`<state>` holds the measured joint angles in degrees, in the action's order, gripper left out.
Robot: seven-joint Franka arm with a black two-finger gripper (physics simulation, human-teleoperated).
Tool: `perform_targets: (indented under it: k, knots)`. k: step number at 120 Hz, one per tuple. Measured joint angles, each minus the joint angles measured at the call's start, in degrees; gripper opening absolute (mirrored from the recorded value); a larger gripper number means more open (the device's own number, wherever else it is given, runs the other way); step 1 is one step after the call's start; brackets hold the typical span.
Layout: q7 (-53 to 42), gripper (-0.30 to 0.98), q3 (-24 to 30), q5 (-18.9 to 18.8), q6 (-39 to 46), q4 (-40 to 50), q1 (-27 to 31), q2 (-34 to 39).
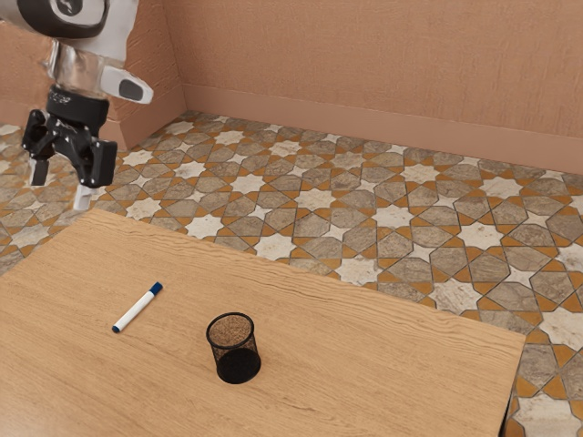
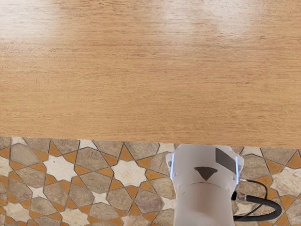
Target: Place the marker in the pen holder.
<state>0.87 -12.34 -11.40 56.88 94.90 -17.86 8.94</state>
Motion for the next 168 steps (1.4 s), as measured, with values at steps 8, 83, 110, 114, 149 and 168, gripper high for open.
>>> perform_targets:
  k: [8,83,110,114,149,168]
  knots:
    - [0.2,0.69,-0.2,-1.2,9.5,1.6,-0.5,0.1]
    - [-1.8,0.68,-7.2,9.4,58.0,25.4,3.6,-18.0]
    - [-6.0,0.68,-7.4,14.7,68.6,24.5,5.0,-22.3]
    - [-6.6,0.68,-8.2,15.5,69.7,26.6,5.3,-21.2]
    - [-11.3,0.69,-11.4,18.8,75.6,30.0,7.5,-21.4]
    - [-14.5,0.68,-11.4,19.6,72.3,27.7,8.8,-22.4]
